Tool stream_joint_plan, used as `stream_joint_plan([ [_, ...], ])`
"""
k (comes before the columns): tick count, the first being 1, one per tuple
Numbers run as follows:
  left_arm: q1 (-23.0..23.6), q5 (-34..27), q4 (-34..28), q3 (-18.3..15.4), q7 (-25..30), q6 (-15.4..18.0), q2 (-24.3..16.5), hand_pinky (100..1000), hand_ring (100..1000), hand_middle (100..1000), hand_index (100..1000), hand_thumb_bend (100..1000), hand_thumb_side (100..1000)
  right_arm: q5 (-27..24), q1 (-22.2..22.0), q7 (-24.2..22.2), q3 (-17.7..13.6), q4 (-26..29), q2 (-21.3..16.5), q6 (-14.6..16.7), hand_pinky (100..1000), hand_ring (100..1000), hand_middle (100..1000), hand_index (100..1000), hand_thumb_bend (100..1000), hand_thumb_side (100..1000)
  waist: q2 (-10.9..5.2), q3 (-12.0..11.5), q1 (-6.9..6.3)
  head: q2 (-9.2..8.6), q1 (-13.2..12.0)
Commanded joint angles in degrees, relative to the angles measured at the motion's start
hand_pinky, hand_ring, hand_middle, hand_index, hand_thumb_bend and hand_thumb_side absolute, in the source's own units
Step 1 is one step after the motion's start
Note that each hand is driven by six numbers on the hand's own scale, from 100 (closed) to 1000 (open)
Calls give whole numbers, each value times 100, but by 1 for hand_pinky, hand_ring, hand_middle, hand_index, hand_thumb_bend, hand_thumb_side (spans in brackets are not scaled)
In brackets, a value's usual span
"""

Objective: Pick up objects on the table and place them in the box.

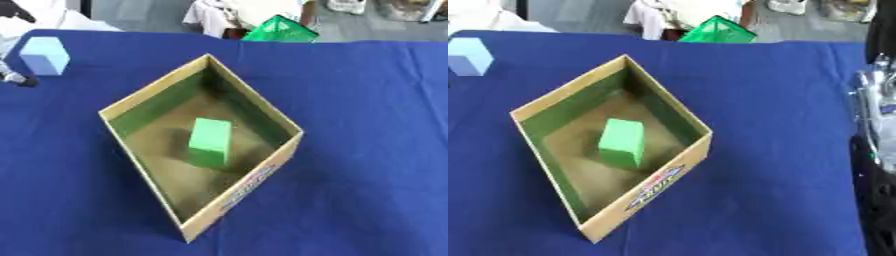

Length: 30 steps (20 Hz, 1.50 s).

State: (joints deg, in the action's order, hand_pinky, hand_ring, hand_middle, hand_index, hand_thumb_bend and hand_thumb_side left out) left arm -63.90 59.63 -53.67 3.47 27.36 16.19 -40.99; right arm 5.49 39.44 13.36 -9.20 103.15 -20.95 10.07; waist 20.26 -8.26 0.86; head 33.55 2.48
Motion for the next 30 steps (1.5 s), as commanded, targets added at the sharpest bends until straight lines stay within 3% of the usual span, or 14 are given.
stream_joint_plan([
  [1, -192, 256, 226, -174, -100, 127, -94, 813, 887, 838, 898, 671, 250, 54, 117, -5, -40, 10, -152, 35, 829, 841, 625, 854, 217, 1000, -97, 33, -25, -119, -47],
  [11, -460, 743, 722, -374, -140, 88, -37, 844, 920, 876, 920, 630, 125, 39, 178, -25, -37, -77, -248, 54, 830, 842, 621, 854, 209, 1000, 34, 126, -62, -119, -96],
  [24, -551, 983, 932, -700, -646, -185, -197, 845, 927, 884, 930, 582, 100, -43, 199, -59, -70, -152, -343, 33, 833, 844, 614, 854, 198, 1000, 239, 229, -80, -159, -365],
  [30, -541, 1051, 998, -763, -687, -282, -313, 849, 930, 884, 929, 573, 100, -59, 214, -65, -78, -179, -356, 37, 833, 845, 614, 854, 196, 1000, 264, 108, -6, -170, -430],
])
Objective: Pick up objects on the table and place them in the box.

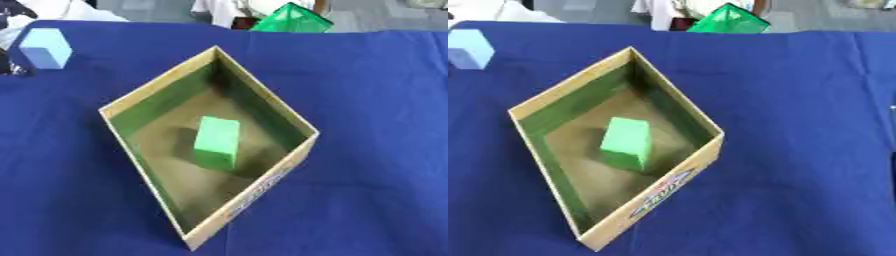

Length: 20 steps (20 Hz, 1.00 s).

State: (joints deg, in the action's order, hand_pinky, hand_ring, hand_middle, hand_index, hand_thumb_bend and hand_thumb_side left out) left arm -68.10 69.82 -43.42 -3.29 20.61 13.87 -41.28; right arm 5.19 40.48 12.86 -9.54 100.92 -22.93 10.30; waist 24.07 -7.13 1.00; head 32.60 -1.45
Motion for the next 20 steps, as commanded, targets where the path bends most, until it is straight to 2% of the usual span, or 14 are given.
stream_joint_plan([
  [1, -121, 38, -24, -92, -6, -57, -289, 849, 930, 884, 929, 573, 100, -30, 111, -15, -44, 40, -160, 16, 833, 845, 614, 854, 196, 1000, -116, -10, -17, -75, -39],
  [2, -120, 41, -20, -98, -3, -62, -295, 849, 929, 879, 929, 543, 100, -31, 112, -15, -45, 37, -162, 17, 833, 845, 613, 854, 193, 1000, -114, -15, -13, -75, -42],
  [5, -100, 4, 143, -286, -82, -234, -427, 848, 933, 884, 933, 540, 100, -35, 126, -14, -51, 2, -188, 21, 834, 845, 612, 854, 192, 1000, -85, -33, 27, -83, -119],
  [10, -66, -45, 204, -353, -245, -378, -504, 845, 932, 887, 938, 529, 100, -47, 168, -25, -44, -27, -200, 36, 834, 846, 611, 854, 189, 1000, -35, -6, 41, -134, -231],
  [20, -49, -217, 218, -378, -671, -237, -499, 835, 933, 888, 937, 453, 100, -95, 265, -79, -14, -82, -250, 42, 836, 847, 608, 854, 182, 1000, 138, 75, 27, -301, -337],
])
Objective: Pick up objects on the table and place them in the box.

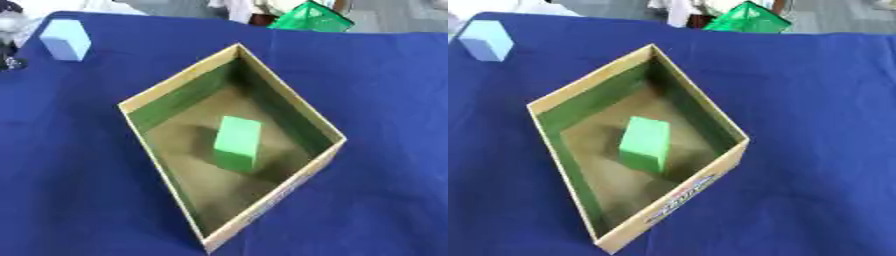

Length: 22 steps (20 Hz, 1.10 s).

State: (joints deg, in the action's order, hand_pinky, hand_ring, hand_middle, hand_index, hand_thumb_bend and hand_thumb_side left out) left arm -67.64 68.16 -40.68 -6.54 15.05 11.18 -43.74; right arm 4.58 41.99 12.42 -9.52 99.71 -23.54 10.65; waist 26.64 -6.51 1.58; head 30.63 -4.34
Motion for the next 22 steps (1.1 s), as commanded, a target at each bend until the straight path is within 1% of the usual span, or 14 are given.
stream_joint_plan([
  [1, -102, -61, -53, -56, -142, 40, -266, 835, 933, 889, 938, 453, 100, -41, 125, -42, -13, 33, -193, 6, 836, 848, 607, 854, 182, 1000, -98, 22, -36, -121, -66],
  [4, -135, -72, -27, -62, -153, 41, -298, 833, 933, 892, 939, 446, 100, -59, 155, -58, -6, 23, -216, 6, 836, 848, 606, 854, 180, 1000, -39, 41, -49, -180, -130],
  [9, -191, -127, 22, -88, -11, 23, -327, 823, 922, 894, 937, 427, 100, -86, 190, -65, -3, 20, -237, 7, 837, 848, 602, 852, 179, 1000, 41, 53, -59, -290, -179],
  [11, -217, -124, -6, -98, -49, 9, -334, 822, 921, 893, 936, 426, 100, -97, 208, -77, 7, 24, -237, 4, 837, 848, 602, 852, 179, 1000, 70, 58, -60, -327, -174],
  [17, -286, -130, 13, -128, -225, -5, -359, 817, 918, 882, 930, 383, 100, -117, 258, -114, 12, 13, -249, 4, 837, 848, 599, 852, 177, 1000, 139, 89, -62, -400, -245],
  [22, -310, -254, 162, -103, 117, 38, -374, 812, 912, 893, 925, 381, 100, -123, 293, -127, 16, 2, -259, 15, 836, 848, 599, 852, 177, 1000, 172, 121, -70, -436, -278],
])
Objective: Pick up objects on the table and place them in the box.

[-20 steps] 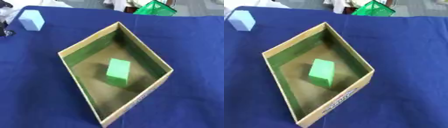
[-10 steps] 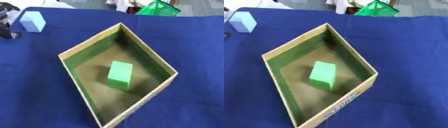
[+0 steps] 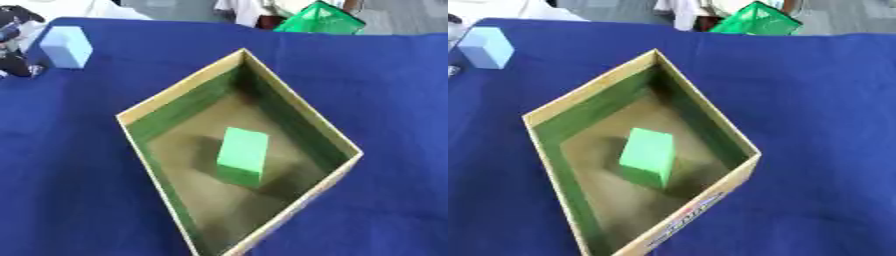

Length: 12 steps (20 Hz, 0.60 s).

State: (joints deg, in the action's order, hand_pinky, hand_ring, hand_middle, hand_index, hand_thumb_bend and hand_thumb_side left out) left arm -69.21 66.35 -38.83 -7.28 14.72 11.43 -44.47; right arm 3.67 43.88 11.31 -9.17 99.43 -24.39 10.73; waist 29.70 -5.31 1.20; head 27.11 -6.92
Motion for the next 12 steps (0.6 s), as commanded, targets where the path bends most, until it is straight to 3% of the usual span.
stream_joint_plan([
  [1, -154, -96, -30, -34, 217, 9, -303, 814, 913, 894, 932, 398, 100, -33, 110, -17, -19, 31, -175, 8, 836, 848, 599, 852, 176, 1000, -122, 6, -34, -92, -19],
  [12, -222, -110, -196, -80, -129, -23, -294, 817, 916, 897, 949, 425, 100, -54, 132, -33, -31, -22, -224, 3, 835, 849, 596, 851, 171, 1000, -49, -7, -10, -159, -50],
])
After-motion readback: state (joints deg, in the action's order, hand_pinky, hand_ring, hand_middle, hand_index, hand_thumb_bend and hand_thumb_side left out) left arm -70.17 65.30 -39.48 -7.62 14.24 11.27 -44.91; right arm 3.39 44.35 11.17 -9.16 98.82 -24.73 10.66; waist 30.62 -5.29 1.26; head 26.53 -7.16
